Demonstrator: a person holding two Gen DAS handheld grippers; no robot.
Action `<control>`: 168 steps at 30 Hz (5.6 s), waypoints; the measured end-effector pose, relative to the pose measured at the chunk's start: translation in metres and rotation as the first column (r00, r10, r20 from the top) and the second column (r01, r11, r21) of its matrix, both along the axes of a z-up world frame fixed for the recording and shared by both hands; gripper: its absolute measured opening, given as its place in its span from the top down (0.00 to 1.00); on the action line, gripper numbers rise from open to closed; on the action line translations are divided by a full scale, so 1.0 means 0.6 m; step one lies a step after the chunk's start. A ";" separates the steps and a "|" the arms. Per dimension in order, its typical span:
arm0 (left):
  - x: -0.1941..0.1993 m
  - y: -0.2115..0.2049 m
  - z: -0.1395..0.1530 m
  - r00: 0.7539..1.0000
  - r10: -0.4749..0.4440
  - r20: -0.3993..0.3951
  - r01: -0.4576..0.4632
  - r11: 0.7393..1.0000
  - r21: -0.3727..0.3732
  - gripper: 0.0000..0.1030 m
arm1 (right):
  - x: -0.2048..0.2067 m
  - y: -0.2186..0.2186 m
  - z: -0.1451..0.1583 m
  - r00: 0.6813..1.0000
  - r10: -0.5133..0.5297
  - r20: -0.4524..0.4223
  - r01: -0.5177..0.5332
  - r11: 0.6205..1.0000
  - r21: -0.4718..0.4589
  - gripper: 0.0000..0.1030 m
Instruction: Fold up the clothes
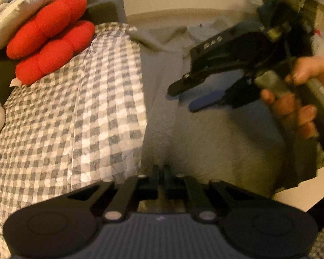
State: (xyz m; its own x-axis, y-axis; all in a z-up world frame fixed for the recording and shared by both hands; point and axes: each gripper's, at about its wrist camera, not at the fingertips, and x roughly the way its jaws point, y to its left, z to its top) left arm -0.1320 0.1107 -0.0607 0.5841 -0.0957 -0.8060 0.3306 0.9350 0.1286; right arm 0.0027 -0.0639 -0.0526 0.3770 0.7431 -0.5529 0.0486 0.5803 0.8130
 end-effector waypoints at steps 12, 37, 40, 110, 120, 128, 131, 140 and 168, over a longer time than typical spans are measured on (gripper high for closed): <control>-0.016 -0.061 0.015 0.987 -0.159 -0.039 0.156 0.985 -0.075 0.97 | 0.008 -0.027 0.023 0.990 -0.115 0.078 0.121 0.991 -0.064 0.95; 0.187 -0.068 0.030 0.998 0.007 0.056 0.007 0.973 -0.231 0.70 | 0.026 -0.104 0.065 0.955 -0.167 0.244 0.218 0.955 -0.202 0.55; 0.242 -0.073 0.032 0.996 0.053 0.072 -0.035 0.972 -0.233 0.70 | 0.054 -0.124 0.073 0.951 -0.181 0.249 0.223 0.962 -0.156 0.55; 0.500 -0.136 -0.012 0.968 0.088 0.237 -0.011 0.951 -0.308 0.78 | 0.254 -0.259 0.044 0.915 -0.214 0.342 0.269 0.956 -0.120 0.55; 0.369 -0.183 -0.010 0.911 -0.306 0.276 0.366 0.909 -0.200 0.73 | 0.213 -0.257 0.053 0.922 -0.159 0.354 0.215 0.969 -0.123 0.55; 0.357 -0.233 -0.064 0.880 -0.419 0.222 0.431 0.902 -0.005 0.73 | 0.194 -0.249 0.030 0.939 -0.107 0.326 0.157 0.979 -0.132 0.63; 0.360 -0.235 -0.072 0.888 -0.399 0.230 0.409 0.912 0.005 0.94 | 0.193 -0.242 0.017 0.950 -0.084 0.300 0.131 0.982 -0.139 0.71; 0.396 -0.157 -0.037 0.942 -0.263 0.206 0.328 0.845 -0.422 0.94 | 0.194 -0.239 -0.012 0.969 -0.049 0.242 0.072 0.994 -0.088 0.70; 0.513 -0.137 -0.046 0.972 -0.050 0.229 0.111 0.959 -0.262 0.70 | 0.265 -0.219 0.019 0.900 -0.146 0.411 0.319 0.862 -0.393 0.86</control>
